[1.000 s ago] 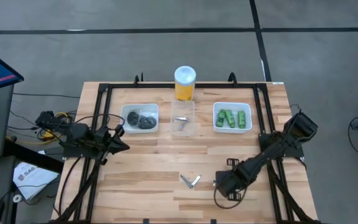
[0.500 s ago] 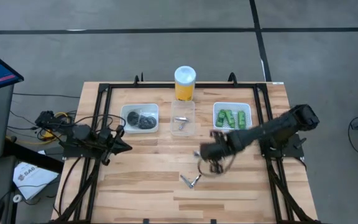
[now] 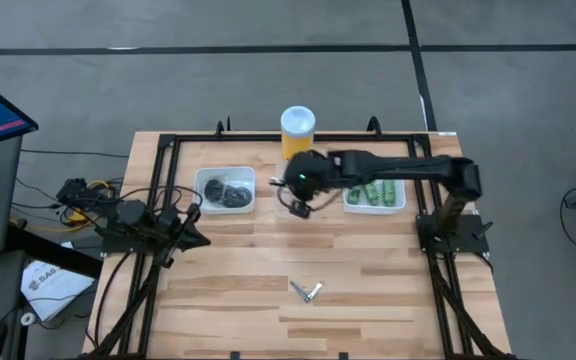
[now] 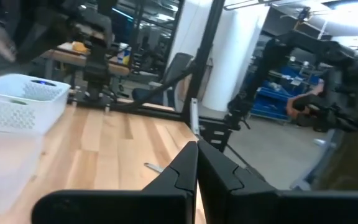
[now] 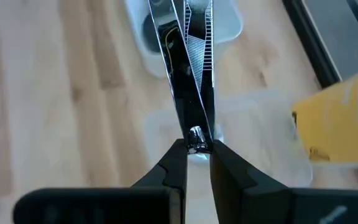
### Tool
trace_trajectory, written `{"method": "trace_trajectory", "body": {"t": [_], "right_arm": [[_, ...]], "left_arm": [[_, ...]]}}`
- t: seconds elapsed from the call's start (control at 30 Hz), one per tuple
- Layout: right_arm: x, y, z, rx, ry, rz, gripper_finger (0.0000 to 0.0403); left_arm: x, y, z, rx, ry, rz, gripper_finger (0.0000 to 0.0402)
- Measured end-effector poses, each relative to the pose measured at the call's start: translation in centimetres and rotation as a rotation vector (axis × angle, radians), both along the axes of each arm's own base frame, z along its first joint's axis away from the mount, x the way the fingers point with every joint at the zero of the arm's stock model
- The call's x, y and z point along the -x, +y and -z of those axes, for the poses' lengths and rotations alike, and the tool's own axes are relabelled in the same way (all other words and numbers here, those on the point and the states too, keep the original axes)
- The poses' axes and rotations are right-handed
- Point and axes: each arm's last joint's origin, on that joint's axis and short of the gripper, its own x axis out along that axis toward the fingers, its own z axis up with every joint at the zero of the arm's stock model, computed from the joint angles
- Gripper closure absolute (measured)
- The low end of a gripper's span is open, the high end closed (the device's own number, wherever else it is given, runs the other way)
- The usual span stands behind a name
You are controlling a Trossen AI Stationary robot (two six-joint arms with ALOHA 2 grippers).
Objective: Pick & Place Travel size toiletries
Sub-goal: Put the silver nail cutter into the transparent bin
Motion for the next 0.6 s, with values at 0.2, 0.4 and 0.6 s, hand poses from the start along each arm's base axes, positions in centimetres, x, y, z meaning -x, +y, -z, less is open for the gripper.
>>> {"method": "trace_trajectory", "body": {"t": [0.2,0.4,0.6], "right_arm": [[-3.0,-3.1,2.9,-0.014,0.09,0.071,0.0367],[-3.6,-4.8,6.5,-0.033,0.237,0.097,0.0366],[-3.5,-5.6,7.7,-0.054,0.289,0.131,0.0365]], "left_arm": [[0.0,0.1,0.0,-0.005,-0.001,-0.018,0.04],[-0.1,0.1,0.1,-0.009,0.01,-0.022,0.04],[-0.2,0.1,0.2,-0.012,0.025,-0.031,0.04]]}}
